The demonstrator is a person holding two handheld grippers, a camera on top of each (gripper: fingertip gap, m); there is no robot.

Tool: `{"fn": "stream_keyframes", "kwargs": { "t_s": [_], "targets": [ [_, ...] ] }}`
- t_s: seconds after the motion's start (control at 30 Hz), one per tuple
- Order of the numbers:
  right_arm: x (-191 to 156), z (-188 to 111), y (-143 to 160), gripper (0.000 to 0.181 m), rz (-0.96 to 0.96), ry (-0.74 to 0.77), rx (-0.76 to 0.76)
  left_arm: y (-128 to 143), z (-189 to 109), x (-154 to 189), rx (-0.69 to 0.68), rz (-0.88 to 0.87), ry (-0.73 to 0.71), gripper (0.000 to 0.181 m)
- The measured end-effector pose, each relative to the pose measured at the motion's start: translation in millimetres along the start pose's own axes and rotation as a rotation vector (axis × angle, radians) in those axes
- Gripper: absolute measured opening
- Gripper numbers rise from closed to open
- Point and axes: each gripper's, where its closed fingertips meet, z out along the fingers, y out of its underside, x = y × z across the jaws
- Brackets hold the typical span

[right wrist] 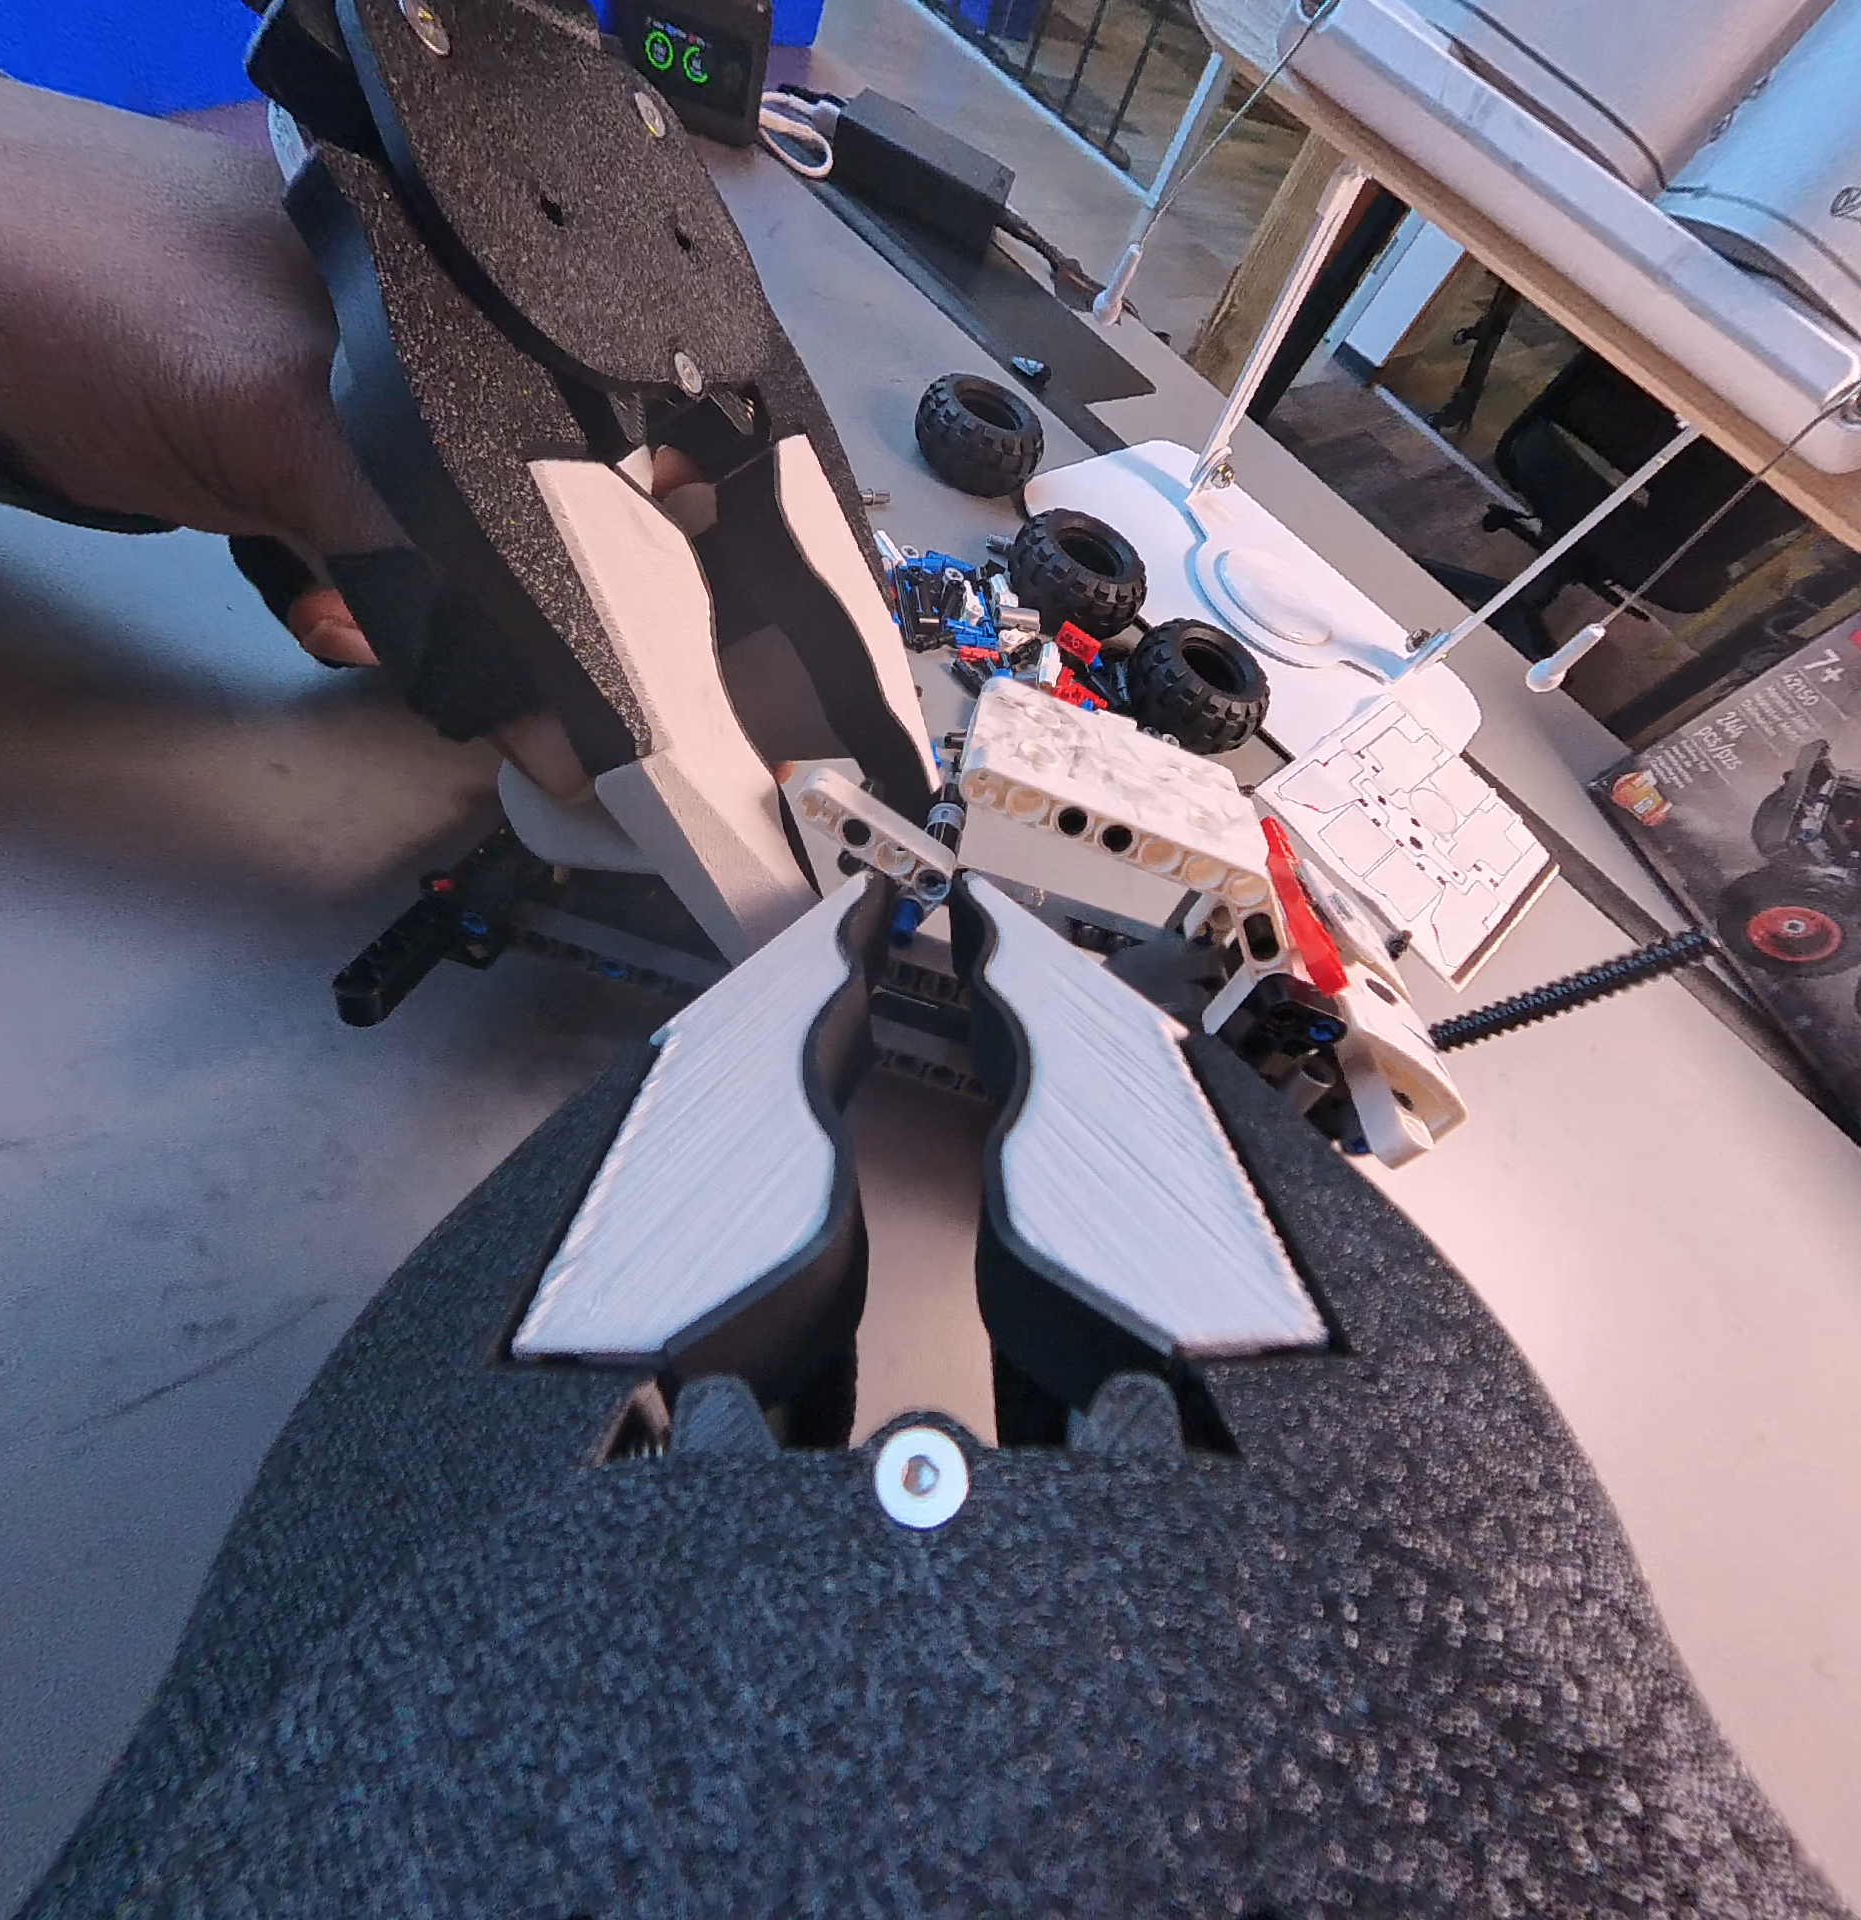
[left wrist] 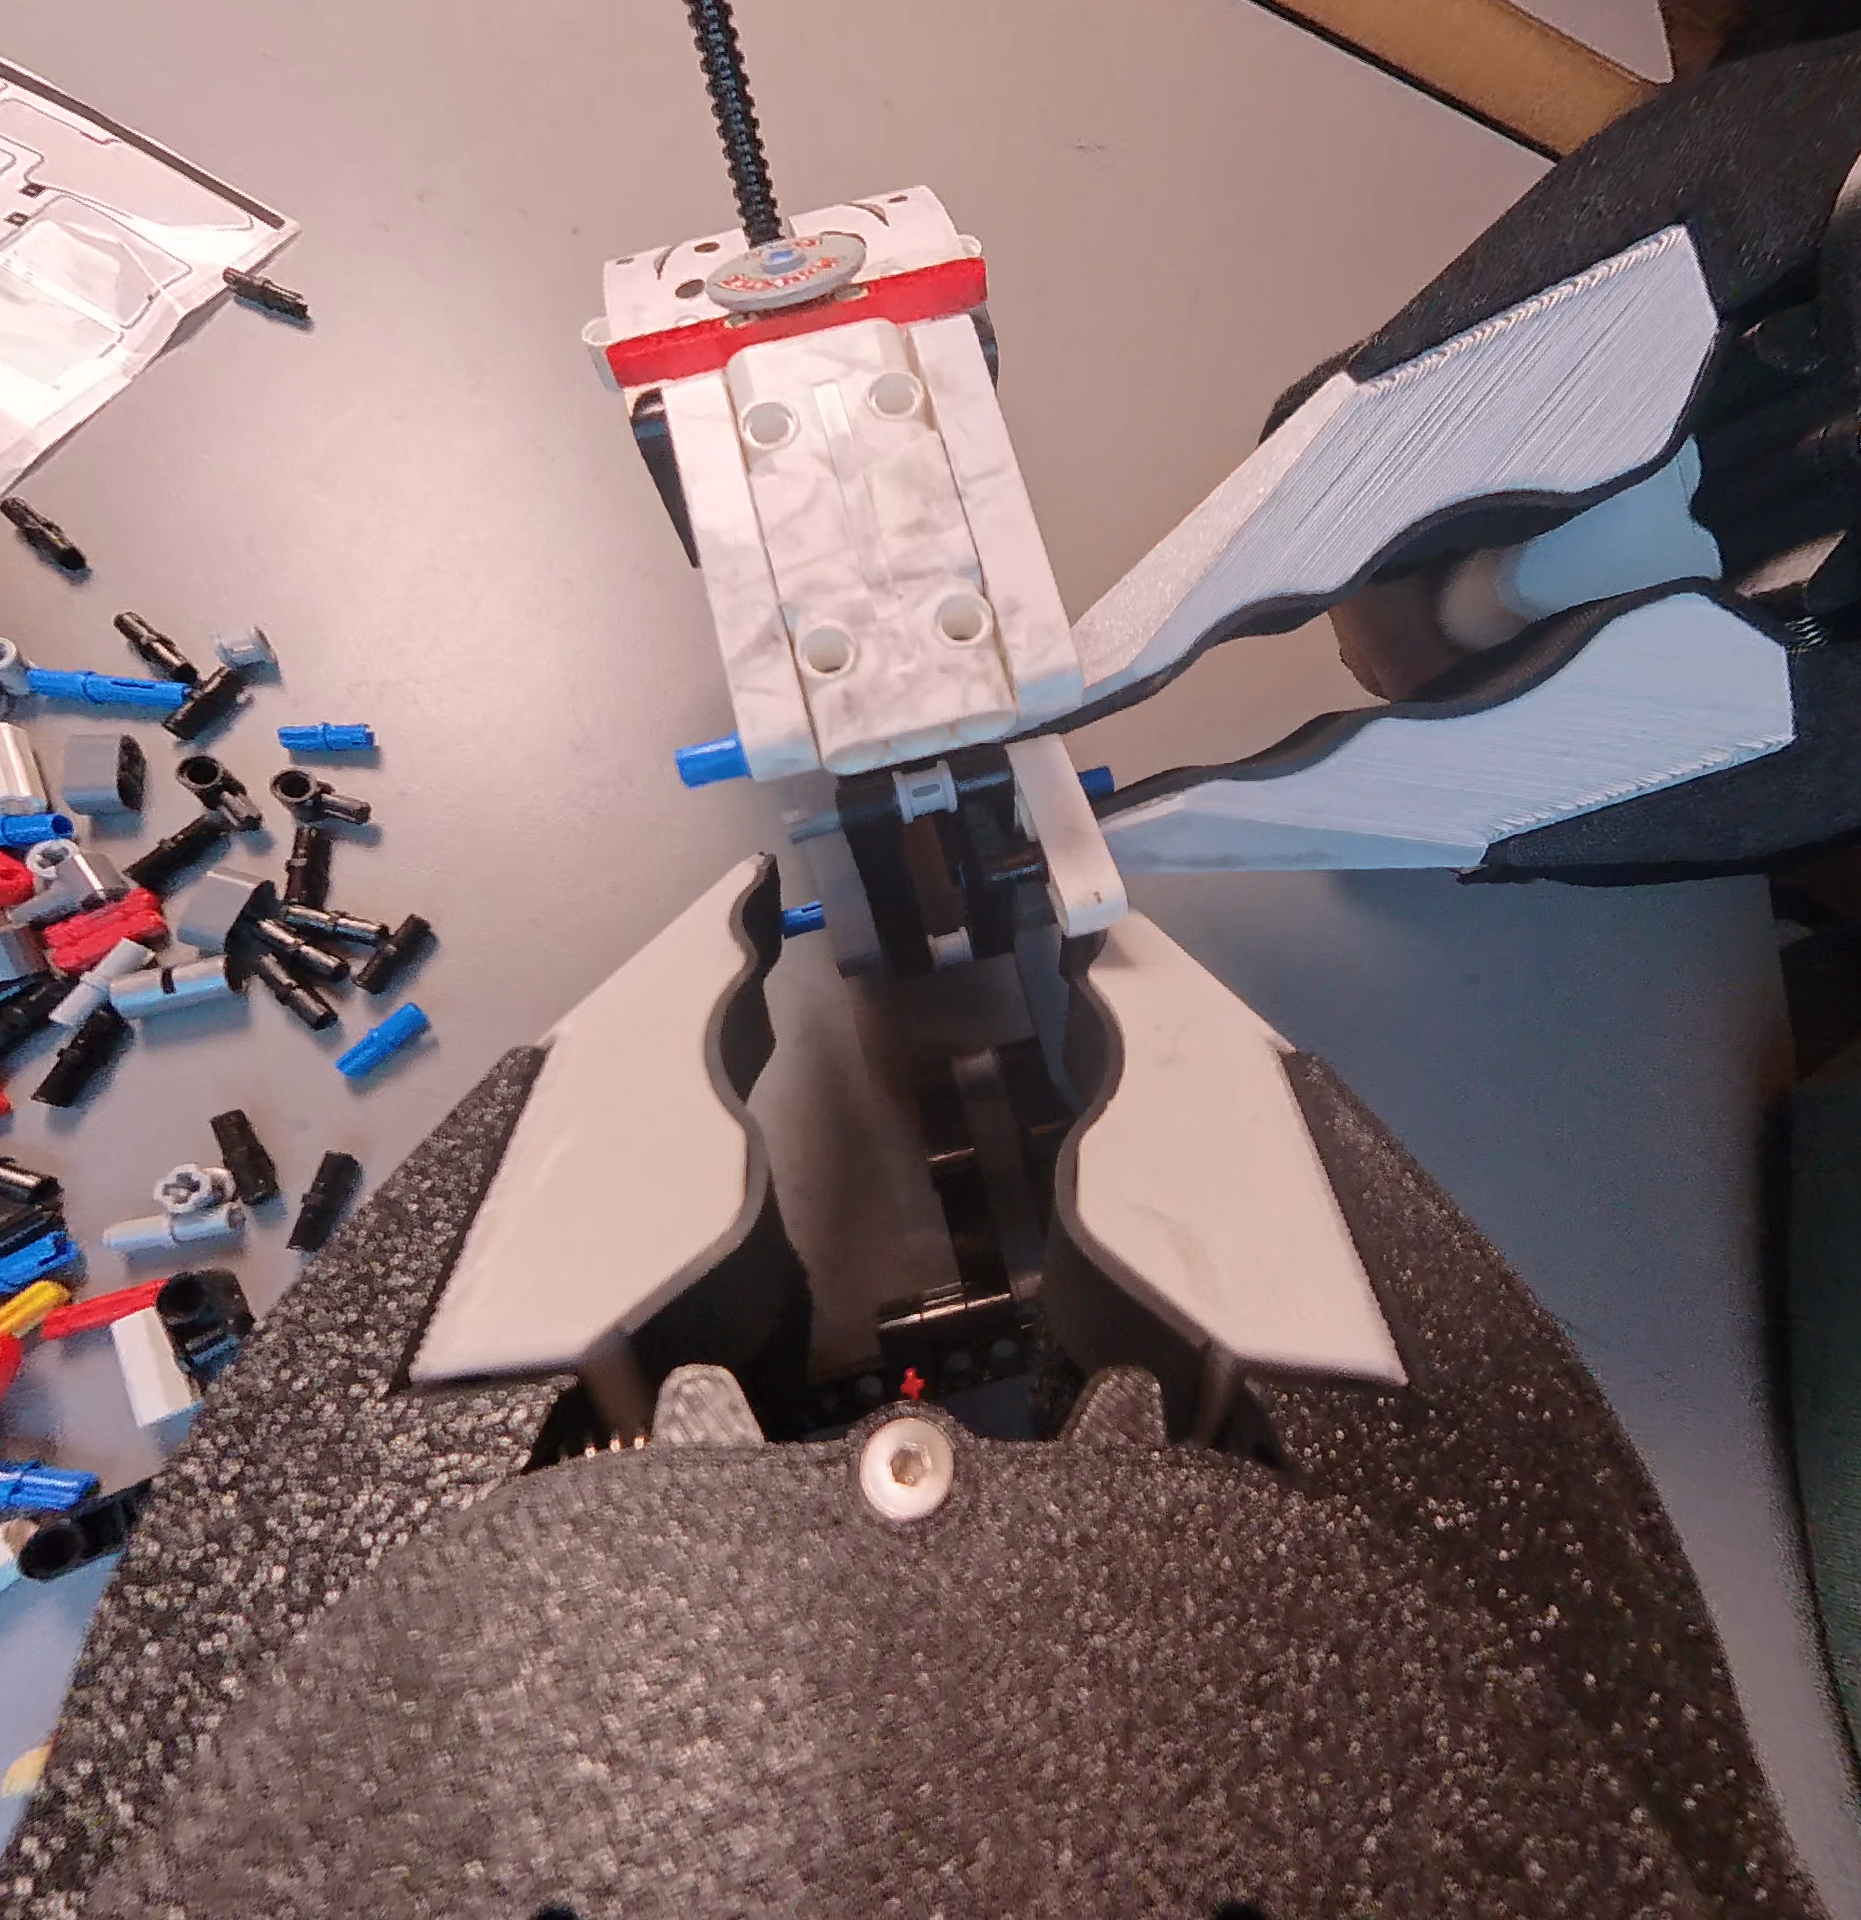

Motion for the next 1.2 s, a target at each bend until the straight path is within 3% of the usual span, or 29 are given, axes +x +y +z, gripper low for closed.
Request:
{"fn": "stream_keyframes", "kwargs": {
  "t_s": [0.23, 0.33, 0.37, 0.6, 0.7, 0.8, 0.93, 1.0, 1.07, 1.13, 1.2],
  "targets": [
    [-1, -6, 7, 0.005, 0.027, -0.022, -0.020, 0, 3, -1, -0.009, 0.029, -0.023, 0.054],
    [1, -21, 11, 0.005, 0.046, -0.012, -0.013, 2, -11, -34, -0.001, 0.014, -0.144, 0.054],
    [-1, -23, 14, 0.005, 0.046, -0.015, -0.012, 4, -16, -36, 0.017, -0.015, -0.126, 0.054],
    [3, -32, 2, 0.006, 0.038, -0.074, 0.063, 6, -2, -8, -0.040, 0.168, -0.099, 0.055],
    [4, -35, 37, 0.006, -0.125, -0.166, -0.115, 9, -1, -3, -0.053, 0.252, -0.120, 0.055],
    [1, -38, 70, 0.007, -0.151, -0.277, -0.269, 10, 0, 3, -0.059, 0.307, -0.094, 0.055],
    [-2, -35, 89, 0.007, -0.184, -0.315, -0.339, 12, -7, 14, -0.049, 0.290, 0.018, 0.066],
    [-3, -36, 89, 0.008, -0.156, -0.337, -0.326, 2, -21, 16, 0.015, 0.255, 0.076, 0.071],
    [-2, -40, 87, 0.025, -0.122, -0.365, -0.312, -22, -44, -1, 0.126, 0.235, 0.037, 0.066],
    [0, -46, 82, 0.036, -0.085, -0.400, -0.282, -57, -79, -40, 0.274, 0.219, -0.139, 0.056],
    [7, -51, 68, 0.042, -0.056, -0.408, -0.225, -94, -125, -92, 0.450, 0.215, -0.408, 0.058]
  ]
}}
